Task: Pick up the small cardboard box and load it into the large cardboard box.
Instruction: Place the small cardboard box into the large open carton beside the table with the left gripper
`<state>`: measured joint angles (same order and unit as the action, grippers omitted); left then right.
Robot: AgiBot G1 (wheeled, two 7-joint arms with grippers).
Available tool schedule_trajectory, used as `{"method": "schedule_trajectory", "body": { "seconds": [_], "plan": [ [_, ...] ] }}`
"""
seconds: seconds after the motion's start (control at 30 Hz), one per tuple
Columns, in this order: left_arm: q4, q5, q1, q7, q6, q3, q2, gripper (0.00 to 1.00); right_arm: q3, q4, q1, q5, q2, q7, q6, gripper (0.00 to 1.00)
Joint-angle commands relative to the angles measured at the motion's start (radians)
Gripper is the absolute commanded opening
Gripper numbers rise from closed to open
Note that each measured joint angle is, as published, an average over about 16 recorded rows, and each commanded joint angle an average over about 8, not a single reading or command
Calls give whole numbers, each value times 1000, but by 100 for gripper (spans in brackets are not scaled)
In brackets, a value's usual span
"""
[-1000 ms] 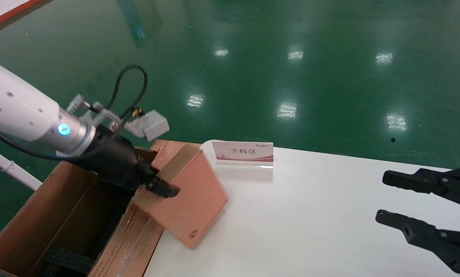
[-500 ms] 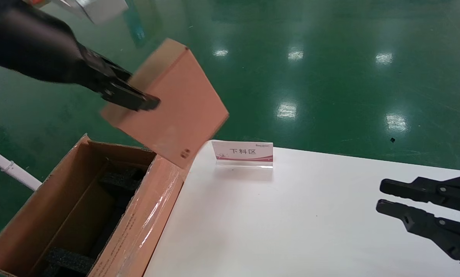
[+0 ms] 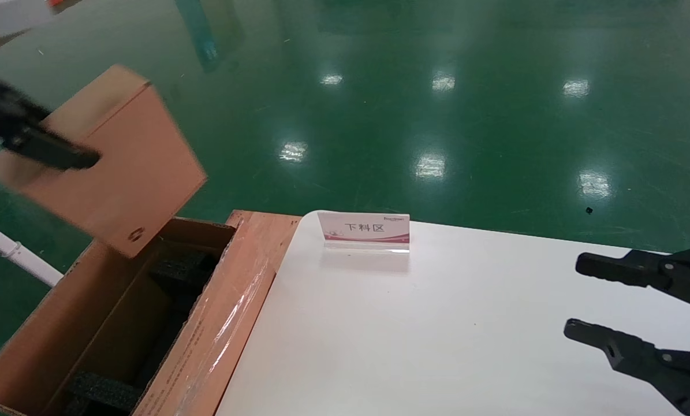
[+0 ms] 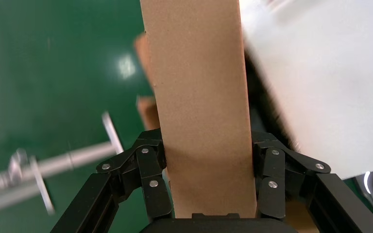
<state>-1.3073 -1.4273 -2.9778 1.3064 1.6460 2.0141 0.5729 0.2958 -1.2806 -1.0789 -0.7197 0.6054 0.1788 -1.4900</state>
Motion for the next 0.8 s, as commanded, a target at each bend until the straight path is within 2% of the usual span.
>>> {"method": "schedule_trajectory", "body": {
  "seconds": [0.03,0.23,0.47,0.8],
  "plan": [
    [3,-15,-33,12,13,64,-13,0,0,0,0,0,0,0,0,100],
    [-7,-62,-36,53,8,120,-103,0,0,0,0,0,0,0,0,100],
    [-44,-142,-25,85,8,105,-217,0,1,0,0,1,0,0,0,100],
    [-69,-167,10,84,8,95,-342,0,1,0,0,1,-1,-1,1,100]
  ]
}}
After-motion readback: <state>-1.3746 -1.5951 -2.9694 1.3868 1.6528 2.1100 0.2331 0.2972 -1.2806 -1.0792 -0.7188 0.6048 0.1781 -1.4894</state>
